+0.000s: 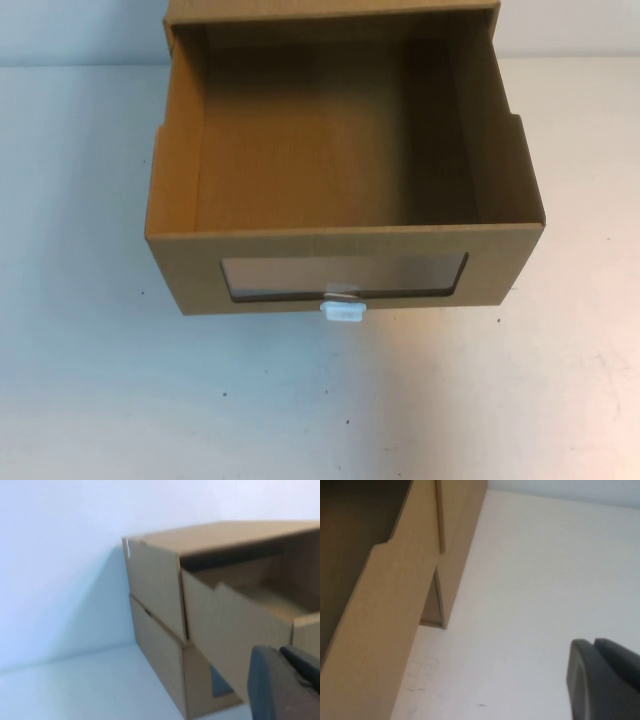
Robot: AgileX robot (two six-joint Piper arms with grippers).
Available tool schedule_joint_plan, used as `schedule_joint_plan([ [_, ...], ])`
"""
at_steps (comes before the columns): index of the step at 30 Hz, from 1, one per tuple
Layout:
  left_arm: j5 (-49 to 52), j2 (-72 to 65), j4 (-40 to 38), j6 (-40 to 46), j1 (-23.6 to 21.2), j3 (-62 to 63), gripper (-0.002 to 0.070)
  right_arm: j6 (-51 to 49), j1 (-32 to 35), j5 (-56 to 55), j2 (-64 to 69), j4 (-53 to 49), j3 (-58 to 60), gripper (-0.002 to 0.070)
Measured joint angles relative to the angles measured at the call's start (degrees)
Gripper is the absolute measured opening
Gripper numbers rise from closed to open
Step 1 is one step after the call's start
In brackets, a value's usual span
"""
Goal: Open the shoe box
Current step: 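Pull the top drawer of the cardboard box fully open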
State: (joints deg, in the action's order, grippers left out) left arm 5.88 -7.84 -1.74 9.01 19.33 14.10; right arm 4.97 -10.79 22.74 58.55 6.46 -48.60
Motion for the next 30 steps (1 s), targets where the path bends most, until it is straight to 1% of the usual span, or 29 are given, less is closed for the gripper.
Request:
schedule_joint_plan([
  [5,-0.8,2.9,0.0,-3.9,0.0,-7.2,-0.0005,0.7,0.0,-2.6,0.0,1.3,0.9,-0.0013],
  [11,-0.7,3.0,0.1,-4.8,0.0,-14.5,-0.0005,0.7,0.0,-4.3,0.0,1.8,0.9,-0.0013],
  [20,7.2,3.0,0.2,-4.8,-0.3,-15.6,-0.0005,0.7,0.0,-4.4,0.0,4.6,0.9,-0.0013],
  [27,11.0,8.1,0.3,-4.8,-7.2,-15.6,-0.0005,0.7,0.0,-4.7,0.1,6.1,1.0,-0.0013],
  [30,11.1,8.4,0.3,-4.8,-8.8,-15.6,-0.0005,0.7,0.0,-3.8,0.1,7.5,1.0,-0.0013],
])
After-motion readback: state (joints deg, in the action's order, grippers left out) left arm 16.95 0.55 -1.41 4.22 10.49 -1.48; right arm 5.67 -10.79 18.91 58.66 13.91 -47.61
